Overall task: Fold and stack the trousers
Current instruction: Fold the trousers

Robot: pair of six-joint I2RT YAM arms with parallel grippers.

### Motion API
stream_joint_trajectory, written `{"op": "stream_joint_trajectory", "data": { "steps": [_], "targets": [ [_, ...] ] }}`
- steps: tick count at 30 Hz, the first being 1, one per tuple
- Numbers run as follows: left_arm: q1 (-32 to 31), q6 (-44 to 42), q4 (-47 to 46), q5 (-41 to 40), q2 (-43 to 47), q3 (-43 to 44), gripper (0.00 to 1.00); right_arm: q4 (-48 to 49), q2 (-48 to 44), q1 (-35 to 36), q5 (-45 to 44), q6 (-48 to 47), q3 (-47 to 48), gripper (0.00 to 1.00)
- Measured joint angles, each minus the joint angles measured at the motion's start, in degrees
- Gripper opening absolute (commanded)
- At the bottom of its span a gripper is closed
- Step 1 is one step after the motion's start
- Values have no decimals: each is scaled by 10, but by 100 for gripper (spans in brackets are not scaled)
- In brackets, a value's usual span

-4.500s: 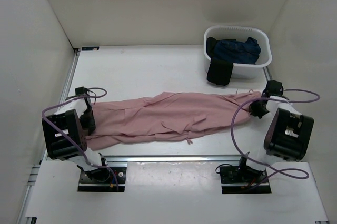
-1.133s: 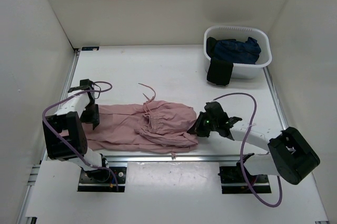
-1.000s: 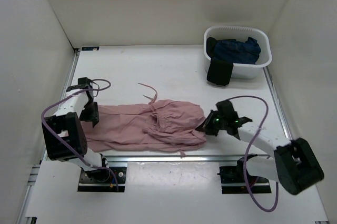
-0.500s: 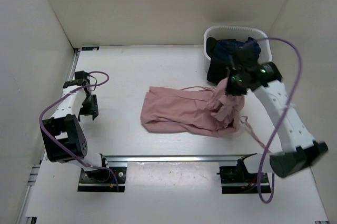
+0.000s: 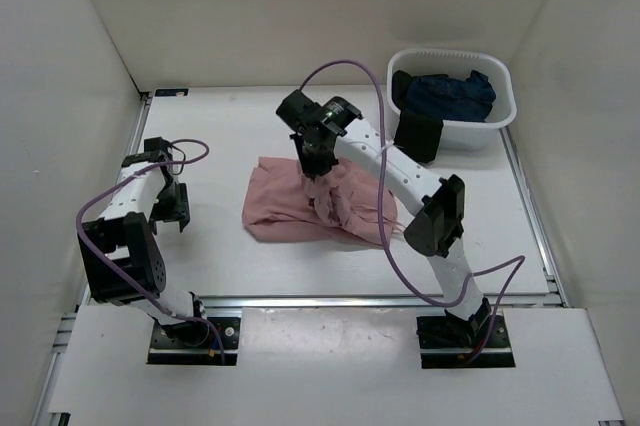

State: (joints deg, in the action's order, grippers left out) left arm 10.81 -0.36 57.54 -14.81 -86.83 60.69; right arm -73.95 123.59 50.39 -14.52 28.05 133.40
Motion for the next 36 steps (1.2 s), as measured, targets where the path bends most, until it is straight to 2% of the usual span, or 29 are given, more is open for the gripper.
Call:
{"op": "stream_joint_trajectory", "data": {
  "steps": [4, 5, 6, 7, 9, 12, 17, 19, 21, 24, 26, 27, 32, 36],
  "targets": [
    [0, 0, 3, 9, -8, -8, 69, 35, 3, 8, 52, 9, -39, 33],
    [0, 0, 2, 10, -10, -10, 69, 43, 7, 11, 63, 7, -40, 42],
    [0, 0, 0, 12, -10, -14, 69, 57, 13, 14, 73, -1, -40, 63],
    [0, 0, -3, 14, -12, -18, 69, 71, 17, 19, 82, -5, -40, 72],
    [0, 0, -8, 17, -19, -26, 69, 107, 25, 39, 103, -30, -40, 80],
    [0, 0, -17, 22, -36, -40, 70, 164, 28, 84, 137, -73, -47, 83],
    [-1, 1, -17, 40, -48, -39, 75, 214, 23, 145, 188, -120, -75, 82],
    [-8, 2, -1, 56, -48, -11, 75, 240, -7, 151, 183, -122, -141, 82],
    [-23, 2, 17, 91, -48, 47, 77, 279, -67, 144, 169, -116, -253, 82],
    [-54, 3, 26, 169, -45, 164, 81, 310, -193, 108, 135, -80, -416, 85],
    [-79, 3, 17, 224, -39, 229, 88, 327, -284, 63, 103, -47, -496, 88],
    [-94, 3, 13, 245, -35, 248, 88, 335, -325, 37, 86, -28, -527, 88],
    [-199, 4, 4, 298, -54, 286, 91, 365, -455, -85, 39, 42, -670, 95],
    [-255, 3, 2, 301, -153, 287, 95, 387, -490, -139, 55, 69, -793, 98]
  ]
}}
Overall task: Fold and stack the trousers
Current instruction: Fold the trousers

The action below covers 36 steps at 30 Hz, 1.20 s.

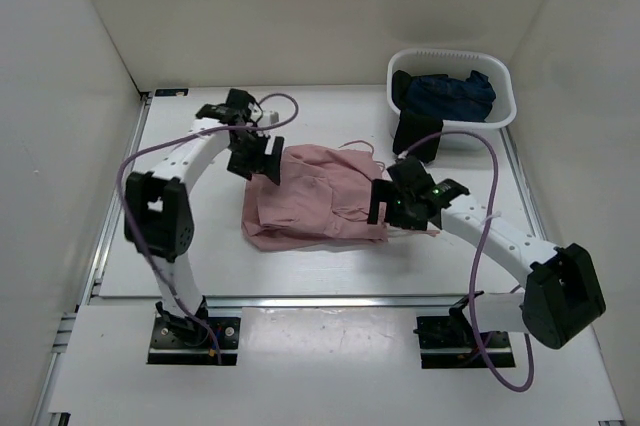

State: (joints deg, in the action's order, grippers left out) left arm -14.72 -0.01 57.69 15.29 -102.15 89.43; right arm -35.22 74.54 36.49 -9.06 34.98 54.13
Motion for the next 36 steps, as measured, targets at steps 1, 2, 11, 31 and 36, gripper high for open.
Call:
{"op": "stream_joint_trajectory", "data": {
  "steps": [1, 2, 11, 31, 36],
  "targets": [
    [-6, 0, 0, 0, -27, 0, 95, 13, -6, -17, 17, 5, -30, 98],
    [-9, 0, 0, -1, -55, 0, 95, 31, -11, -34, 34, 8, -57, 98],
    [-20, 5, 10, 29, -120, -17, 15, 207, 27, -89, 202, 23, -175, 74],
    [-16, 3, 36, 16, 51, -209, 21, 332, 60, -97, 324, 20, -185, 0],
    [12, 5, -4, -9, 33, -241, 25, 310, 25, -52, 339, 7, -197, 7]
  ]
}}
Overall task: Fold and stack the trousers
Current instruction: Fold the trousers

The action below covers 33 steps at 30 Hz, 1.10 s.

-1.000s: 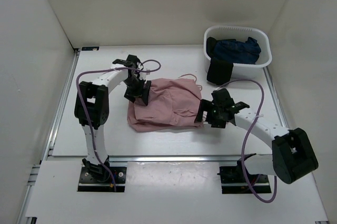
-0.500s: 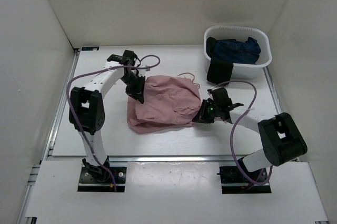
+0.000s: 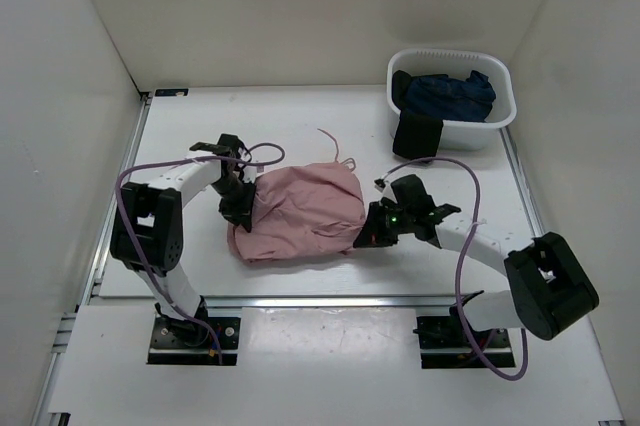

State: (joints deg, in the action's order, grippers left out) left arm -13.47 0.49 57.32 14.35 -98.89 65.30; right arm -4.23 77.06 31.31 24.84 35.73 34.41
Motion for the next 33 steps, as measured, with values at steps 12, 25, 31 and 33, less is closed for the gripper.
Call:
{"op": "stream_joint_trajectory", "data": {
  "steps": [12, 25, 31, 33],
  "targets": [
    [10, -2, -49, -78, 13, -3, 47, -274, -50, -8, -19, -168, 212, 77],
    [50, -5, -9, -58, 61, 17, 83, -224, 301, -54, -126, -124, 428, 75],
    [43, -5, -3, -9, 79, -72, 80, -198, 330, -57, -105, -91, 427, 50],
    [40, -2, -1, -2, 75, -100, 60, -181, 330, -59, -97, -79, 427, 12]
  ]
}}
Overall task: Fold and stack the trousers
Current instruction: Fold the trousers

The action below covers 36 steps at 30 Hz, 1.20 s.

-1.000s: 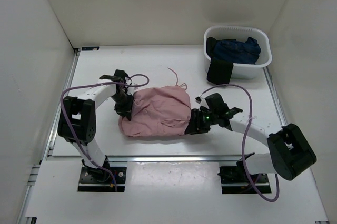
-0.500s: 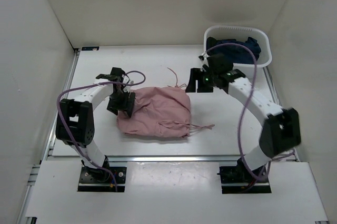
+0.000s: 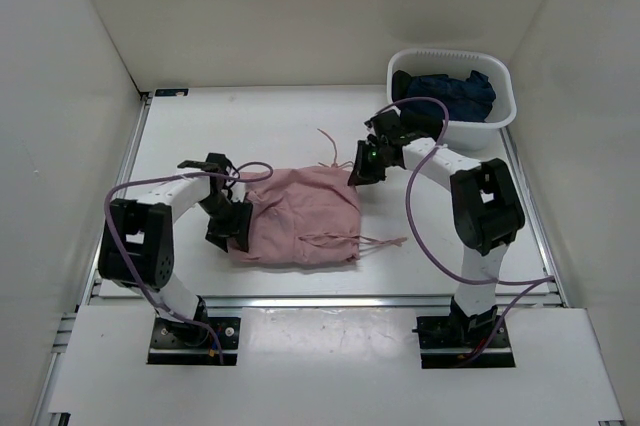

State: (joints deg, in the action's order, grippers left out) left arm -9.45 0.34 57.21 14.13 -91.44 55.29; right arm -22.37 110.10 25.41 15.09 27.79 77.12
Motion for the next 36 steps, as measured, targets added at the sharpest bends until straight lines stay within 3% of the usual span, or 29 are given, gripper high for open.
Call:
{"op": "stream_joint_trajectory", "data": {
  "steps": [1, 2, 3, 14, 16, 18, 19, 22, 26, 30, 31, 36],
  "targets": [
    [-1, -2, -1, 5, -5, -9, 50, 7, 0, -2, 4, 10, 0, 1],
    [-1, 2, -2, 6, -9, -11, 25, 13, 1, -5, 6, 19, 0, 0],
    [-1, 3, -5, 9, -15, -11, 14, 19, 3, -8, 6, 30, 0, 0],
    [-2, 2, -46, -12, -36, -12, 14, 82, 30, -47, -2, 169, -3, 0],
    [-3, 2, -52, -15, -36, -14, 23, 80, 33, -47, -3, 182, 2, 7],
    [-3, 2, -54, -17, -35, -16, 36, 66, 50, -47, 1, 181, 33, 23],
    [-3, 2, -53, -21, -35, -16, 42, 63, 62, -47, 0, 176, 52, 37],
    [2, -1, -45, -28, -33, -12, 67, 62, 75, -50, -2, 153, 74, 54],
    [20, -1, -30, -21, -20, 7, 81, 33, 59, -50, -7, 120, 66, 69],
    [56, -1, -23, 10, 26, 28, 87, -7, -14, -43, -34, 76, 35, 89],
    [64, -1, -22, 17, 41, 35, 100, -18, -42, -41, -40, 67, 31, 99],
    [104, -1, -20, 45, 109, 83, 100, -59, -185, -37, -68, 35, 26, 99]
  ]
}}
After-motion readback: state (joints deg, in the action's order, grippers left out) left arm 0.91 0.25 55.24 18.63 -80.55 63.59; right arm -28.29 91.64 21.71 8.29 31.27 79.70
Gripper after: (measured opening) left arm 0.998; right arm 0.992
